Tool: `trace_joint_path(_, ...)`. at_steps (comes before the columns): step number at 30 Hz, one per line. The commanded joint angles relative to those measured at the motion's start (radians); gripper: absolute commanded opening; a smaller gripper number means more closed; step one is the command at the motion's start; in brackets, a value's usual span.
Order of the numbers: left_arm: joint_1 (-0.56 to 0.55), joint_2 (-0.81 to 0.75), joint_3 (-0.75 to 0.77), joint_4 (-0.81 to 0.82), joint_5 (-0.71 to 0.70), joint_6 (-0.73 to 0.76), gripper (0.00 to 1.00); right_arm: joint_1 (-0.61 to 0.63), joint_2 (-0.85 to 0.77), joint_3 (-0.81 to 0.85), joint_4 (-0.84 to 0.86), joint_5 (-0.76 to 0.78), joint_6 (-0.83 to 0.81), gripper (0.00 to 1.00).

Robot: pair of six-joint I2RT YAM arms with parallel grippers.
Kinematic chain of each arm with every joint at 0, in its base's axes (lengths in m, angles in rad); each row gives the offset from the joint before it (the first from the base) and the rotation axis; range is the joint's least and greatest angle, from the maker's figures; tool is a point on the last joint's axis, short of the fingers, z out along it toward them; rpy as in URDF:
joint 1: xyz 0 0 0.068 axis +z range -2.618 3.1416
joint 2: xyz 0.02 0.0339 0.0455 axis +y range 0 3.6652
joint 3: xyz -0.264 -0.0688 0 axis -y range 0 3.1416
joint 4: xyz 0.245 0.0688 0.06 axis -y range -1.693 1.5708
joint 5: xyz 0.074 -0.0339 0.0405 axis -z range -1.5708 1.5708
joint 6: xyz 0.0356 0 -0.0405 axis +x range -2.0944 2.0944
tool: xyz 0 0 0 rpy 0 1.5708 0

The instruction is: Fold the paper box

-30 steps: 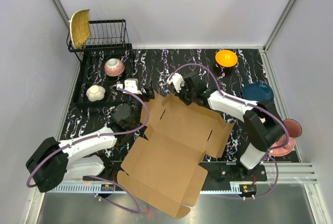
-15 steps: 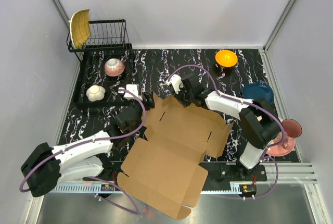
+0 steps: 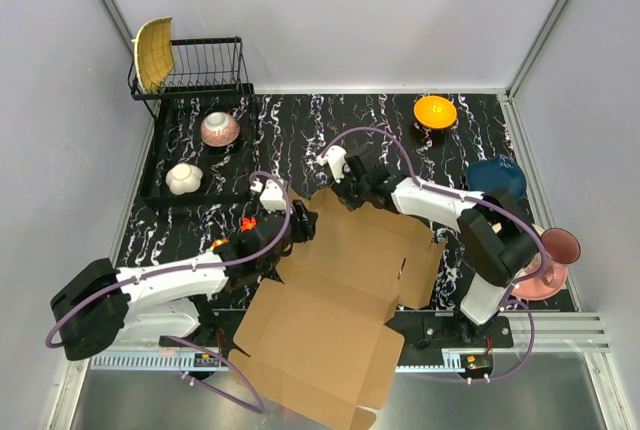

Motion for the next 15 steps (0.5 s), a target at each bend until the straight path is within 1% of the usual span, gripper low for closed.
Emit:
trace_joint_path(1, -0.006, 0.047, -0.001, -0.011, 0.057, -0.09, 0.54, 0.015, 0.013, -0.023, -0.069, 0.0, 0.088, 0.41)
trace_joint_path(3, -0.006, 0.074, -0.005, -0.011, 0.07, -0.107, 0.53, 0.016, 0.016, -0.02, -0.091, -0.001, 0.116, 0.43)
trace_joint_path(6, -0.009, 0.105, -0.01, -0.012, 0.101, -0.134, 0.49, 0.02, 0.012, -0.029, -0.097, 0.0, 0.132, 0.44)
trace_joint_path(11, -0.029, 0.102, -0.041, 0.03, 0.195, -0.142, 0.46, 0.021, -0.005, -0.044, -0.093, 0.013, 0.128, 0.44)
trace_joint_path(12, -0.035, 0.088, -0.048, 0.04, 0.208, -0.142, 0.46, 0.02, -0.016, -0.047, -0.093, 0.011, 0.126, 0.43)
trace_joint_path(15, -0.055, 0.061, -0.073, 0.058, 0.254, -0.154, 0.47, 0.021, -0.04, -0.049, -0.094, 0.002, 0.12, 0.37)
